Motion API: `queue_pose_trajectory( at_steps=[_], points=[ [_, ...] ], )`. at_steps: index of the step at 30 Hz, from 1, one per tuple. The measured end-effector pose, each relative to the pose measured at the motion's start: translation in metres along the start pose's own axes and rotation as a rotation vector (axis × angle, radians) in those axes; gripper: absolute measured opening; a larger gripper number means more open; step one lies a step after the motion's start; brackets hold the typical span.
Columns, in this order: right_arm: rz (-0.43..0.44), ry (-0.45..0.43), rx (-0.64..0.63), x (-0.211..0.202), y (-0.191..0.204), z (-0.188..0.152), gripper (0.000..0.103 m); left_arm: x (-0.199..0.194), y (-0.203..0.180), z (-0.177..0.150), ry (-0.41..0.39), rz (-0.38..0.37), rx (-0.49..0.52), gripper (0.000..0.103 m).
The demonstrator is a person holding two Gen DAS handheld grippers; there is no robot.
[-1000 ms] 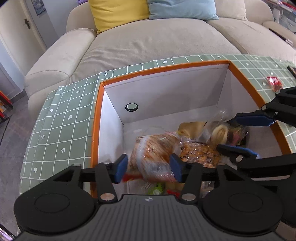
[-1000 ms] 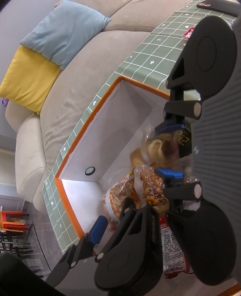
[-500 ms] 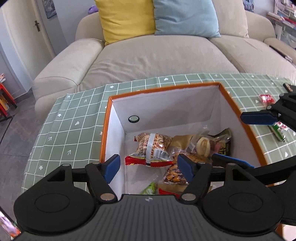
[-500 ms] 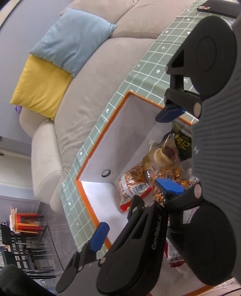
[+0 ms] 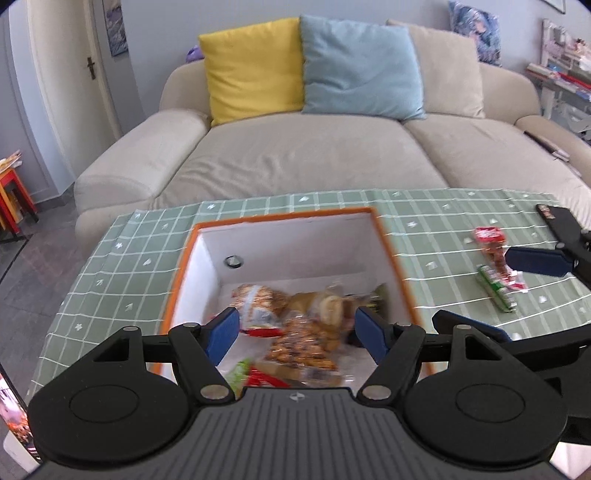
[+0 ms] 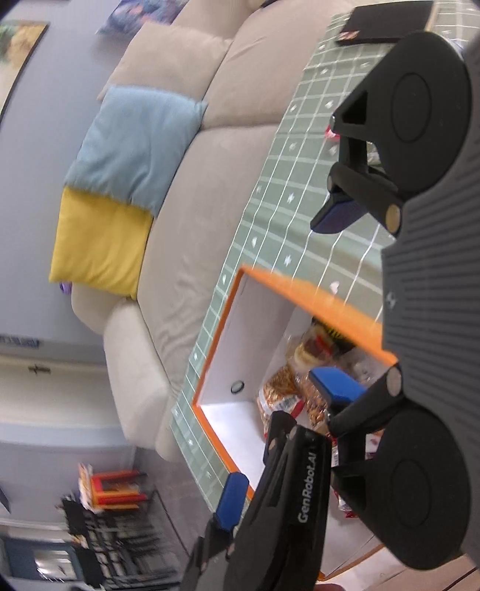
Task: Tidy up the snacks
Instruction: 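Move both tools back toward the green sausage and red-labelled packet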
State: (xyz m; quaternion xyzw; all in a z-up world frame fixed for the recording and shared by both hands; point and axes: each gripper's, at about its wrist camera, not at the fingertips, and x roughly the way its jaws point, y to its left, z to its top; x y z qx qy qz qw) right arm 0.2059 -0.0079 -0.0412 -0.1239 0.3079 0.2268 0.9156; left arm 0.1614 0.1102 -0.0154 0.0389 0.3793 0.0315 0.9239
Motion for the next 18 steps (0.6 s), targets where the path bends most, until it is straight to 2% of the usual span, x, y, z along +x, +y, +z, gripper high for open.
queue_pose_trajectory(
  at_steps=[6,13,18],
  points=[
    [-0.072,-0.022,0.091,-0.028,-0.037,-0.029,0.077,-0.013,-0.038,-0.004,-0.045,-0.06,0.057,0.084],
    [-0.162,-0.024,0.211,-0.042,-0.089,-0.068,0.076,-0.011,-0.088,0.0,-0.035,-0.215,0.144,0.084],
    [-0.239,-0.012,0.283,-0.042,-0.122,-0.095,0.066,-0.001,-0.12,0.006,-0.015,-0.307,0.136,0.083]
  ],
)
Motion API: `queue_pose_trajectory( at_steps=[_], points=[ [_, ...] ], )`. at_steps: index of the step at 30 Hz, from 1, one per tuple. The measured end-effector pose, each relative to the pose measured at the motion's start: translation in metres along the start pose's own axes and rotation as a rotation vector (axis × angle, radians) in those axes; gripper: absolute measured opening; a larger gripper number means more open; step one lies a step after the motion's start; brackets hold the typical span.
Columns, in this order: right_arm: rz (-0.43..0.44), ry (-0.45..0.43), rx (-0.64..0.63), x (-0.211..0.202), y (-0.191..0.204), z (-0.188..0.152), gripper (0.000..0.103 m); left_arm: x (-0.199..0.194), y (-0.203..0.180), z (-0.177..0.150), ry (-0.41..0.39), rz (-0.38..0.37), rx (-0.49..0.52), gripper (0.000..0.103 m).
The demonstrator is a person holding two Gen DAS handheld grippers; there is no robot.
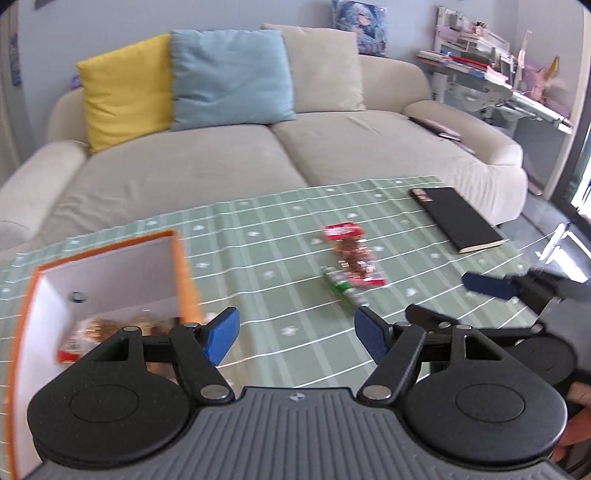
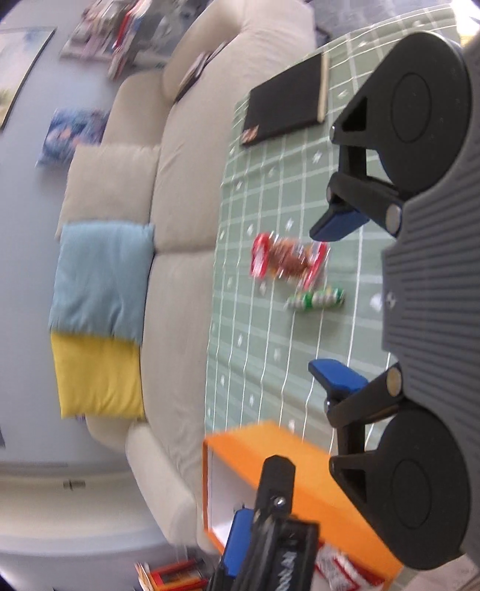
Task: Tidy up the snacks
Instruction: 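Move both tools back toward the green sausage and red-labelled packet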
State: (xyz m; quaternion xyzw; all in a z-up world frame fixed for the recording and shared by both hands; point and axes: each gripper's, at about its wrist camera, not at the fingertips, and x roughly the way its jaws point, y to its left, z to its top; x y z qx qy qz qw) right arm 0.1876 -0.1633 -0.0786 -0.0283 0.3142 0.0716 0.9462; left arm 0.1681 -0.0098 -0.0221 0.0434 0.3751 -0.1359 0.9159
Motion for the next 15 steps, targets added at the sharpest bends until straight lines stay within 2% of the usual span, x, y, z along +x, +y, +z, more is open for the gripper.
queue_pose_trajectory(
  at_steps=[4,8,13,15],
  points=[
    [-0.031,0.008,0.042,0.011,-0.024,-0.009,0.059,0.022,-0.015,0.008,0.016,-0.045,-0.045,0.079],
    [-0.036,0.017,0.088,0.021,-0.04,-0.014,0.053,0.05,-0.024,0.013,0.055,-0.017,-0.069,0.072],
    [-0.051,0.028,0.117,0.036,-0.058,-0.019,0.052,0.079,-0.036,0.016,0.092,0.009,-0.059,0.068],
    [-0.066,0.036,0.124,0.043,-0.063,-0.021,0.052,0.089,-0.04,0.017,0.105,0.011,-0.047,0.06]
  ],
)
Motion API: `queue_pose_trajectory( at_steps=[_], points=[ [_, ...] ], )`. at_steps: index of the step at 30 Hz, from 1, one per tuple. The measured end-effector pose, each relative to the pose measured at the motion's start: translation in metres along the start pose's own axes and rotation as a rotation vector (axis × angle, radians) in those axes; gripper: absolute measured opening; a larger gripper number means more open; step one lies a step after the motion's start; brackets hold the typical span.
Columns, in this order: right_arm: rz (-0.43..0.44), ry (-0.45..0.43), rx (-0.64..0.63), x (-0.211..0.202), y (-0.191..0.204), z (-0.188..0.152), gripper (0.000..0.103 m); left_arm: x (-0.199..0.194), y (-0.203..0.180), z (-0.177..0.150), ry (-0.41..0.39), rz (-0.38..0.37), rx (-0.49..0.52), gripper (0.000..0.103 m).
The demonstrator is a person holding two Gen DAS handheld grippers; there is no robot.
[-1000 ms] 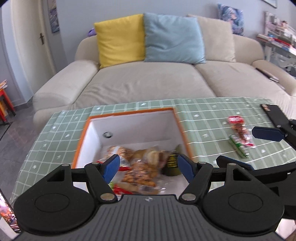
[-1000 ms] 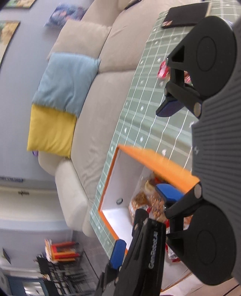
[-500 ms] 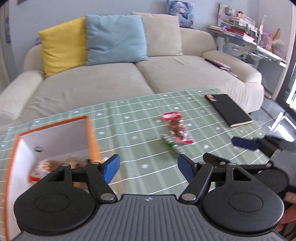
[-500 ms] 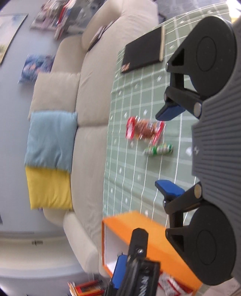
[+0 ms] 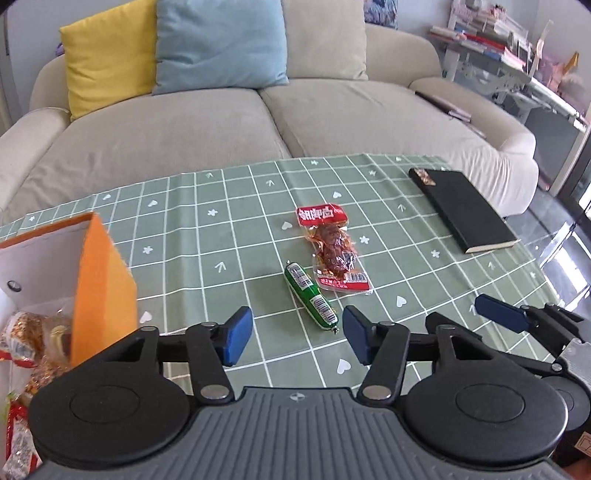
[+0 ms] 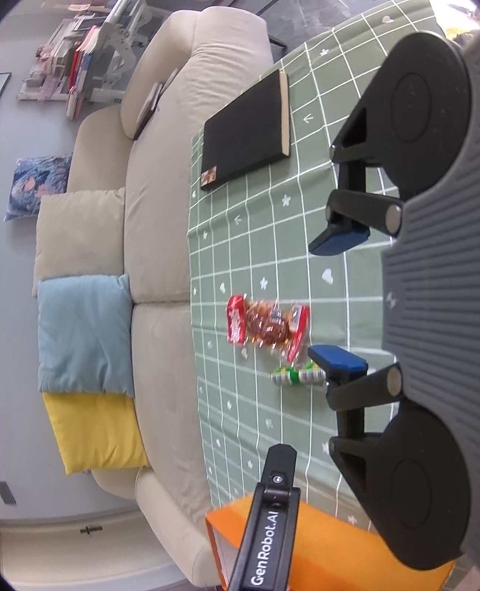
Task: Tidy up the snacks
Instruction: 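Move both tools back toward the green sausage and red-labelled packet, then grasp the green sausage stick with the left tool while the right tool grasps the red-labelled meat packet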
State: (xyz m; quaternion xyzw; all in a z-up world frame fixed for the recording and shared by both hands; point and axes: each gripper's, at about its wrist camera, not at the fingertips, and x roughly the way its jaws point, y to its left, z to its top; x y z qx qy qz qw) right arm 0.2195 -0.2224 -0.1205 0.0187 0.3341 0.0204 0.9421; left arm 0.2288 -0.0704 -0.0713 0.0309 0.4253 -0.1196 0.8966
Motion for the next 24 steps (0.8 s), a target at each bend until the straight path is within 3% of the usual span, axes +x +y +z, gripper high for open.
queue_pose_trajectory(
  at_steps=[5,10,14,21,24],
  points=[
    [-0.02,0.019,0.023,0.017,-0.01,-0.001,0.052,0.02,-0.006,0.002,0.028,-0.007,0.013,0.04],
    [-0.025,0.034,0.035,0.034,-0.016,-0.002,0.052,0.039,-0.006,0.005,0.046,-0.018,0.009,0.039],
    [0.001,0.055,0.05,0.047,-0.019,-0.002,0.052,0.055,-0.005,0.008,0.05,-0.025,-0.018,0.066],
    [0.016,0.08,0.054,0.064,-0.022,-0.007,0.053,0.084,-0.002,0.01,0.078,-0.031,-0.096,0.067],
    [0.009,0.087,0.046,0.068,-0.024,-0.011,0.053,0.095,-0.004,0.01,0.081,0.006,-0.084,0.067]
  ],
)
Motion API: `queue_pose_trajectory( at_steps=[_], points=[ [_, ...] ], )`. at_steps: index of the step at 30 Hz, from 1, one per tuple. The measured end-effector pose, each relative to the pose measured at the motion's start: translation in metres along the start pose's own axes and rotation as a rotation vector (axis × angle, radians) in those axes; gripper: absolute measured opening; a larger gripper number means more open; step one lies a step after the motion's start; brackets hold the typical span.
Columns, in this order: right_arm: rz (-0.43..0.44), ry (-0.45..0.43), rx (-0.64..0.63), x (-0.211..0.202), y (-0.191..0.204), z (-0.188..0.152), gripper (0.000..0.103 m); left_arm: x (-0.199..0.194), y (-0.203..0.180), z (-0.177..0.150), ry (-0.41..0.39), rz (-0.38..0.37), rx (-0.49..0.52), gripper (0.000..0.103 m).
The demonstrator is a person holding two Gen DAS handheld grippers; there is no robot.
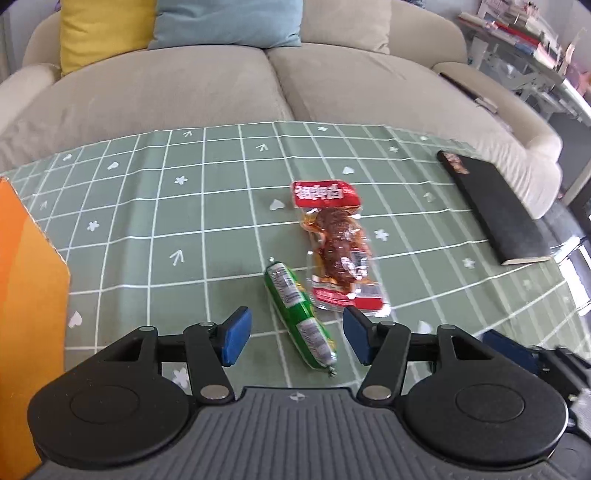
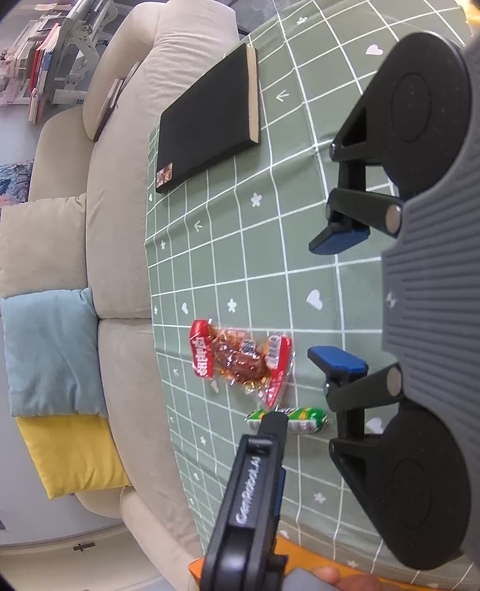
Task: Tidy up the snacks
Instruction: 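Grasp the green sausage stick with the left tool while the right tool grasps the red-labelled meat packet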
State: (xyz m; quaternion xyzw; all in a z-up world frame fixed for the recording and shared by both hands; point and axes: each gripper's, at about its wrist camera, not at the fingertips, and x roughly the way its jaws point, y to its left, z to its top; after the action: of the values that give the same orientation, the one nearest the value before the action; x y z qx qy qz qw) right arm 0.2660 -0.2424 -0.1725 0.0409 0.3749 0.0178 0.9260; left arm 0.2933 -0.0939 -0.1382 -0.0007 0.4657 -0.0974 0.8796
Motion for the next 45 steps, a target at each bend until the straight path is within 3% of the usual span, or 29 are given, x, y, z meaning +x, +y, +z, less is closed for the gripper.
queue_pose_trajectory(
  at_steps=[5,7,9,12,21,27,31,36,39,43,45],
  points=[
    [0.001,0.002,0.02,0.003,-0.005,0.0,0.058,0.014,0.003,-0.001,0.024,0.002,0.016,0.061],
    [0.005,0.004,0.017,0.006,-0.004,0.0,0.058,0.015,0.003,-0.001,0.022,-0.007,0.018,0.055],
    [0.009,0.008,0.006,0.008,-0.002,0.0,0.058,0.015,0.005,-0.001,0.021,-0.013,0.023,0.041],
    [0.013,0.007,-0.01,0.012,0.002,0.001,0.059,0.017,0.009,0.0,0.034,-0.002,0.021,0.033],
    [0.023,-0.019,-0.065,0.027,0.015,0.018,0.06,0.031,0.013,0.012,0.071,-0.012,0.077,0.033],
    [0.038,-0.021,-0.13,0.036,0.025,0.028,0.064,0.038,0.013,0.018,0.054,-0.011,0.095,0.029],
    [0.026,-0.023,-0.182,0.045,0.032,0.035,0.066,0.035,0.024,0.017,0.053,0.032,0.066,0.024],
    [0.093,0.031,-0.136,0.07,0.039,0.05,0.067,0.03,0.045,0.014,0.051,0.055,0.021,0.024],
    [0.064,0.035,-0.109,0.085,0.047,0.058,0.067,0.028,0.052,0.012,0.048,0.057,0.007,0.025],
    [0.038,0.052,-0.106,0.103,0.058,0.067,0.083,0.028,0.052,0.012,0.043,0.062,0.017,0.025],
    [0.022,0.071,-0.1,0.111,0.061,0.07,0.083,0.027,0.052,0.011,0.039,0.065,0.017,0.025]
  ],
)
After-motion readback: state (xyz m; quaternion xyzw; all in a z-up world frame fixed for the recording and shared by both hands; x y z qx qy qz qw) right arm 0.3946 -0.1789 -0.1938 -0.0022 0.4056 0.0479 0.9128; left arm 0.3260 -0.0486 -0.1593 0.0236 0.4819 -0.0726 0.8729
